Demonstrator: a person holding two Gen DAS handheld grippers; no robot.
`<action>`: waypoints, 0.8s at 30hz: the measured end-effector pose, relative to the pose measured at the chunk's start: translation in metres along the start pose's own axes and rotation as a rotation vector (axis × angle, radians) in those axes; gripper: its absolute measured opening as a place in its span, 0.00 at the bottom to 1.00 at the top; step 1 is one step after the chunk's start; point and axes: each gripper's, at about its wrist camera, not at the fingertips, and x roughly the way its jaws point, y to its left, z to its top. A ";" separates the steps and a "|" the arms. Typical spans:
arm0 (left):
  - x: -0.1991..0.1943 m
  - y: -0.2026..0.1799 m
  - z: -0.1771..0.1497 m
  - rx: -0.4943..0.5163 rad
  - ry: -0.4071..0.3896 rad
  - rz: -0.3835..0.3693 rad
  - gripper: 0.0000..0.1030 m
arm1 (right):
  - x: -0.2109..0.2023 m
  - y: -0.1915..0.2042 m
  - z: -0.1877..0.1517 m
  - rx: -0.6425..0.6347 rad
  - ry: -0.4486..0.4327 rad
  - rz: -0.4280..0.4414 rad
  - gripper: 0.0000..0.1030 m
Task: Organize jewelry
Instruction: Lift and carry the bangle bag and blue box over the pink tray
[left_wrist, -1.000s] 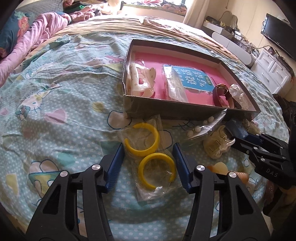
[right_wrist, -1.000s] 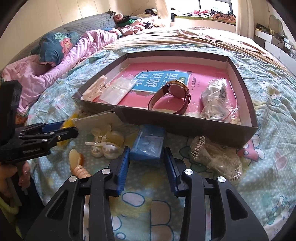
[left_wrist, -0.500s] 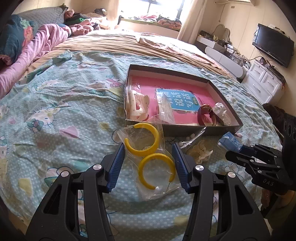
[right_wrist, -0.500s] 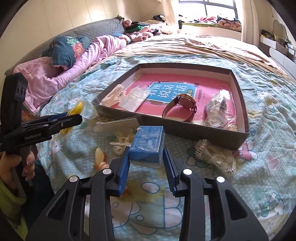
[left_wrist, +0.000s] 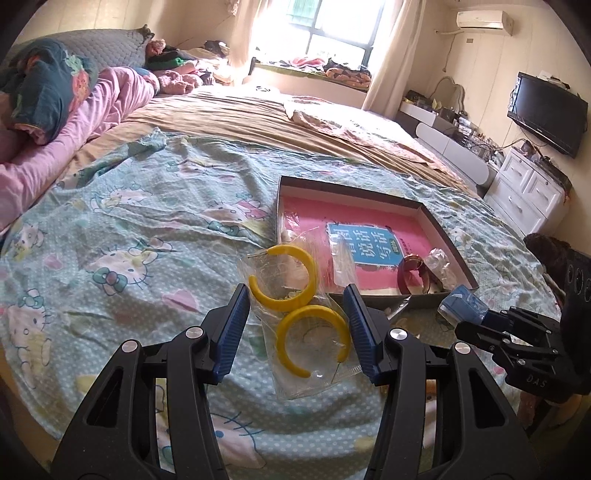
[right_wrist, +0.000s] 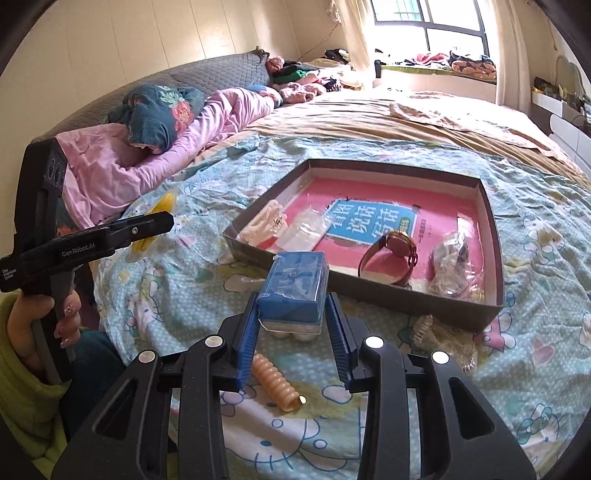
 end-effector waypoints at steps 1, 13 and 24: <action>-0.001 0.001 0.002 -0.004 -0.006 -0.002 0.43 | -0.001 0.000 0.002 -0.001 -0.006 0.000 0.33; -0.007 -0.011 0.022 -0.002 -0.045 -0.023 0.43 | -0.017 -0.018 0.021 0.015 -0.085 -0.046 0.33; 0.006 -0.038 0.035 0.043 -0.052 -0.057 0.43 | -0.027 -0.044 0.029 0.060 -0.137 -0.114 0.33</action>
